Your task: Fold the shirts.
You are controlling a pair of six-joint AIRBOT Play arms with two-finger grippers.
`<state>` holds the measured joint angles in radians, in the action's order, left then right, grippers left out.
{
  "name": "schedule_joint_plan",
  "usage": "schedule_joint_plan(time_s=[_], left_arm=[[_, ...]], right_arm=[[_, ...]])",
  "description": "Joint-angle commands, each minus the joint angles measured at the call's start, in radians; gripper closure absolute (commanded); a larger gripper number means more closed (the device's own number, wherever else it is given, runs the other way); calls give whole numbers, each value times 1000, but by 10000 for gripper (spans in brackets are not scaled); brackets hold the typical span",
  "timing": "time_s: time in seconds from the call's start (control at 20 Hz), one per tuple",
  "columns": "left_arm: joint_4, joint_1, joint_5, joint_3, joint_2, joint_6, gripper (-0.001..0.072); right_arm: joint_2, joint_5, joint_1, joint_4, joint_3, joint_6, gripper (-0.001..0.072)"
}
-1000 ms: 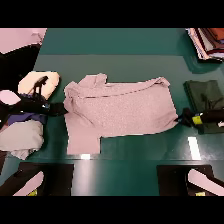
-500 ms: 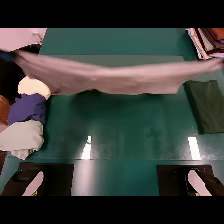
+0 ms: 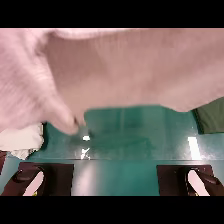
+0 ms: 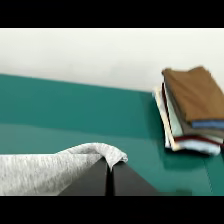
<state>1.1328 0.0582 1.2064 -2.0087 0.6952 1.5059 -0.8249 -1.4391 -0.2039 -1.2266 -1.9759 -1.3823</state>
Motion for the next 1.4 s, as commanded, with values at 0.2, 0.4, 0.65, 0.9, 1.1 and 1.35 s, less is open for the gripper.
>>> schedule_joint_plan(time_s=[0.2,0.4,0.65,0.9,1.1,1.35], left_arm=[[11,0,202,377,203,12,687],[12,0,109,675,389,-48,687],[8,0,-165,712,695,-87,687],[4,0,-327,572,861,-102,687],[8,0,-257,505,864,-144,686],[14,-2,-40,601,858,-152,687]], right_arm=[[-265,-207,131,-68,128,-41,703],[-484,-217,183,-163,299,-87,703],[-799,-130,183,-153,283,-87,703],[-986,-4,184,-108,66,-86,703],[-1004,3,184,-79,10,-82,703],[-877,55,185,-82,296,-75,703]])
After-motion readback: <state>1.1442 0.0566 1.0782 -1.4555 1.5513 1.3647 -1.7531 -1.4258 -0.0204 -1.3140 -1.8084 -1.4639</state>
